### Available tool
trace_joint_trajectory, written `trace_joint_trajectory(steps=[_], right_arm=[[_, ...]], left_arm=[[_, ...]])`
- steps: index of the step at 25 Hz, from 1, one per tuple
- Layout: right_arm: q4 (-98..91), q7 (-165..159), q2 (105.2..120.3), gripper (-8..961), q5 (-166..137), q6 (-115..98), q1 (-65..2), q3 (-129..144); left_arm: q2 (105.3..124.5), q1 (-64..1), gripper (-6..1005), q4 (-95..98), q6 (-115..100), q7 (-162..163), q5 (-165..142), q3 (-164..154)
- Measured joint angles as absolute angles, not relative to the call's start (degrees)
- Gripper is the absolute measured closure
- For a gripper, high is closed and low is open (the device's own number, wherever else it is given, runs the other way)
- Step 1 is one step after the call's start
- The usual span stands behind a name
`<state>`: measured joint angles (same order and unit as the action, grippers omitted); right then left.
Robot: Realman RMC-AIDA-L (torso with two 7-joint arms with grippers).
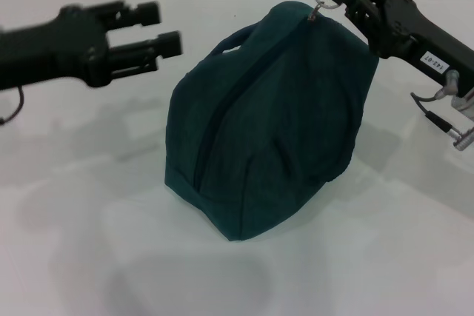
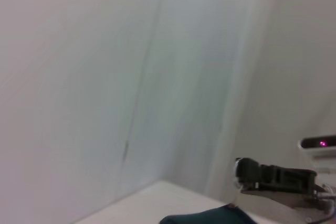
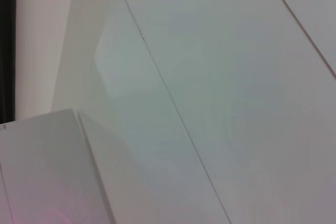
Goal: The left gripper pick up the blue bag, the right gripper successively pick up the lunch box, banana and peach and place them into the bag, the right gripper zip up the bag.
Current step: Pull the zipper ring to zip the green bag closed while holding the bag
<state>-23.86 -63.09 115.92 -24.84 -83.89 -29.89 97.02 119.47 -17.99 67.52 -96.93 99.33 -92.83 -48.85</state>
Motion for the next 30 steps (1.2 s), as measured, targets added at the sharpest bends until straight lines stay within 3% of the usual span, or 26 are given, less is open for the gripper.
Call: trace_joint_trajectory(steps=[13,30], right_arm=[[-23.72,-63.1,115.84,932,-23.76,-83.89,-29.79,96.94],[-23.72,-63.1,115.84,923,-23.72,-83.93,-29.88,96.95]], left_arm=[[119.55,-26.58,352,98.75,-87.08,140.22,-119.25,-73.41],[119.71,-28.35,371,99.75,-82.09,150.99,-129.01,-82.84]])
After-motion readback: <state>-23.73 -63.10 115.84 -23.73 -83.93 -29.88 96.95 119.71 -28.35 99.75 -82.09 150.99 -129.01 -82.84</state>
